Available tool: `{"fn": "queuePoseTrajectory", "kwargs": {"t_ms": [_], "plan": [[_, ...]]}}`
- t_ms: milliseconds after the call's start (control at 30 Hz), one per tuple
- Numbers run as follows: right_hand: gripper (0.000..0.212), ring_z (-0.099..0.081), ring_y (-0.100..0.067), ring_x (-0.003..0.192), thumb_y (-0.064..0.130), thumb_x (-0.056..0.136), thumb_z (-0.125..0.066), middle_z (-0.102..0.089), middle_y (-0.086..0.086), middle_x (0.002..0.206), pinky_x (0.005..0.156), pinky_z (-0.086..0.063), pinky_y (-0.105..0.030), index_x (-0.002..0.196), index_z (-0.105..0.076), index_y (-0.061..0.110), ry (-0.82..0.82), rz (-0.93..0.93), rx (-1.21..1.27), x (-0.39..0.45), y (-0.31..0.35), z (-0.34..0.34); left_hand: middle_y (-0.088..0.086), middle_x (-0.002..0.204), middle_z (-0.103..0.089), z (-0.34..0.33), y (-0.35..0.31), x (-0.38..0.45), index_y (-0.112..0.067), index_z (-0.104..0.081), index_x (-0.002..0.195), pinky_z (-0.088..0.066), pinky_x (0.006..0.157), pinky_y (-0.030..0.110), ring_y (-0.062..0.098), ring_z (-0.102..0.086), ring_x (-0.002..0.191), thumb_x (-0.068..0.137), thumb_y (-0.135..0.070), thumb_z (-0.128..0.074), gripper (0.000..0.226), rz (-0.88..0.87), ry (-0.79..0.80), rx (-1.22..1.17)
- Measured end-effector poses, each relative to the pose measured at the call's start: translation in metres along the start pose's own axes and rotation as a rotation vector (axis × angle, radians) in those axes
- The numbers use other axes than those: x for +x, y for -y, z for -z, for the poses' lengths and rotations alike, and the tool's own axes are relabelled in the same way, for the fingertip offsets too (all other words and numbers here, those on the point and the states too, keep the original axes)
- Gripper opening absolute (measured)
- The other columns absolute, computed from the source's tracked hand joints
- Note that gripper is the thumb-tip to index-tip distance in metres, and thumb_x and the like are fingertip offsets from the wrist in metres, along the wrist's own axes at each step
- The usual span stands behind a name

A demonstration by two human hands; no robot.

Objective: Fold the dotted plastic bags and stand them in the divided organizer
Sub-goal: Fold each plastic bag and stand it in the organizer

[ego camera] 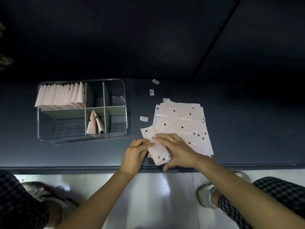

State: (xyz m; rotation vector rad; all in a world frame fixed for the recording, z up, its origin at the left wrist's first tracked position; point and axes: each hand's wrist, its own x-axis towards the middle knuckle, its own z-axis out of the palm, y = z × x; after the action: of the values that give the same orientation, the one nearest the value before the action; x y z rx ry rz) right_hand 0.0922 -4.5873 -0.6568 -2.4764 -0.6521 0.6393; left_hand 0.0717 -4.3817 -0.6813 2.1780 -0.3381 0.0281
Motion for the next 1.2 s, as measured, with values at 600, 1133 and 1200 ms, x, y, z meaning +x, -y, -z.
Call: {"fn": "queuePoseTrajectory", "kwargs": {"t_ms": [600, 1133, 1200], "plan": [[0.033, -0.041, -0.019, 0.102, 0.042, 0.089, -0.059, -0.055, 0.004, 0.100, 0.090, -0.036, -0.032, 0.075, -0.071, 0.014, -0.263, -0.502, 0.159, 0.024, 0.020, -0.029, -0.010, 0.095, -0.042, 0.004, 0.009, -0.011, -0.035, -0.074, 0.088, -0.017, 0.074, 0.026, 0.011, -0.029, 0.089, 0.083, -0.048, -0.063, 0.017, 0.369, -0.001, 0.321], [0.044, -0.052, -0.028, 0.084, 0.038, 0.094, -0.049, -0.057, -0.009, 0.080, 0.066, -0.038, -0.029, 0.055, -0.041, 0.019, -0.264, -0.770, 0.167, 0.038, 0.053, -0.021, -0.002, 0.102, -0.065, 0.006, -0.003, -0.003, -0.021, -0.072, 0.088, -0.044, 0.067, 0.036, 0.025, -0.060, 0.084, 0.069, -0.024, -0.082, 0.021, 0.001, 0.041, 0.603], [0.044, -0.049, -0.025, 0.071, 0.035, 0.093, -0.052, -0.051, -0.003, 0.066, 0.057, -0.033, -0.028, 0.055, -0.037, 0.019, -0.275, -0.775, 0.258, 0.038, 0.055, -0.016, -0.001, 0.106, -0.063, 0.007, -0.002, -0.004, -0.020, -0.071, 0.091, -0.043, 0.070, 0.038, 0.026, -0.059, 0.089, 0.072, -0.028, -0.079, 0.022, 0.019, 0.054, 0.576]]}}
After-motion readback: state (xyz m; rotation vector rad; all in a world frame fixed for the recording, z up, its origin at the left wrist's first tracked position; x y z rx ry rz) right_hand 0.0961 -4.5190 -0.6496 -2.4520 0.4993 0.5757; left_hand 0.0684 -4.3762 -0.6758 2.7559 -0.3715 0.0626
